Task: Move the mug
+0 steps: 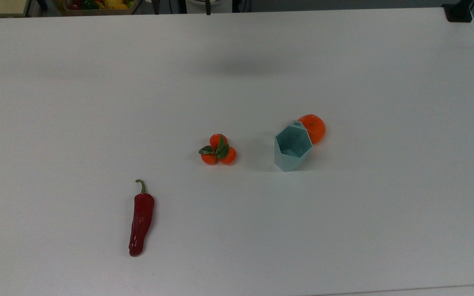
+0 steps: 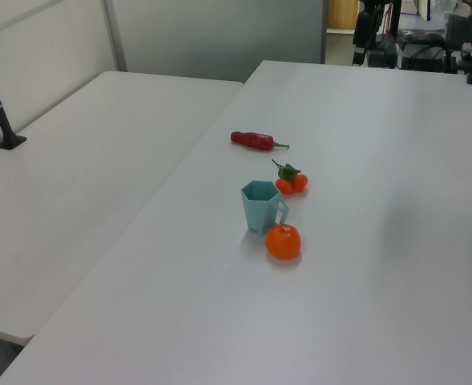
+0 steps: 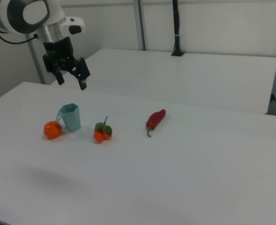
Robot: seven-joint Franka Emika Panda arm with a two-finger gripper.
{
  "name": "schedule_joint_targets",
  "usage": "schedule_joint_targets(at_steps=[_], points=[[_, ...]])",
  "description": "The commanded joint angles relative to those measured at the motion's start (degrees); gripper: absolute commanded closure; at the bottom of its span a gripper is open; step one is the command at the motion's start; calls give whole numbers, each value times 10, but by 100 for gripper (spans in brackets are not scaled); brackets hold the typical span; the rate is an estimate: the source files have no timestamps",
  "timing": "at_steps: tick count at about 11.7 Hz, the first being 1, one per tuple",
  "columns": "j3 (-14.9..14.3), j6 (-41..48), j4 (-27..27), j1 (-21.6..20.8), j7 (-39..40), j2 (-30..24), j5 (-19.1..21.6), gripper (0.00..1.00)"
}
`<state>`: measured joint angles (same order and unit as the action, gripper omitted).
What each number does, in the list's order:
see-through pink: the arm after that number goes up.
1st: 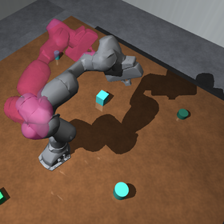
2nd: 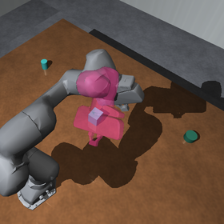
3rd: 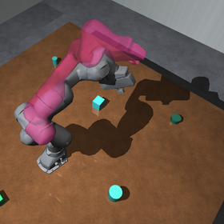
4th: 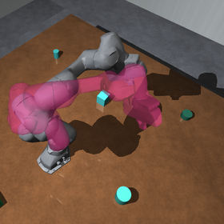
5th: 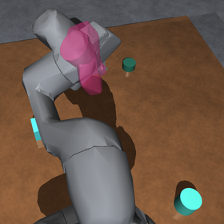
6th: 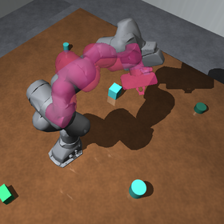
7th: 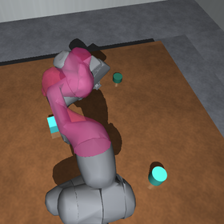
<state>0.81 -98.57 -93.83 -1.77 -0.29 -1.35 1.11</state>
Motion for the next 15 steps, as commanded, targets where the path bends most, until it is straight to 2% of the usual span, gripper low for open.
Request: schedule_joint_targets(at_steps=[1,15], points=[[-6,-13,-15,-9,11,-11,11,0],[-6,11,-23,-10,16,-19,12,0]])
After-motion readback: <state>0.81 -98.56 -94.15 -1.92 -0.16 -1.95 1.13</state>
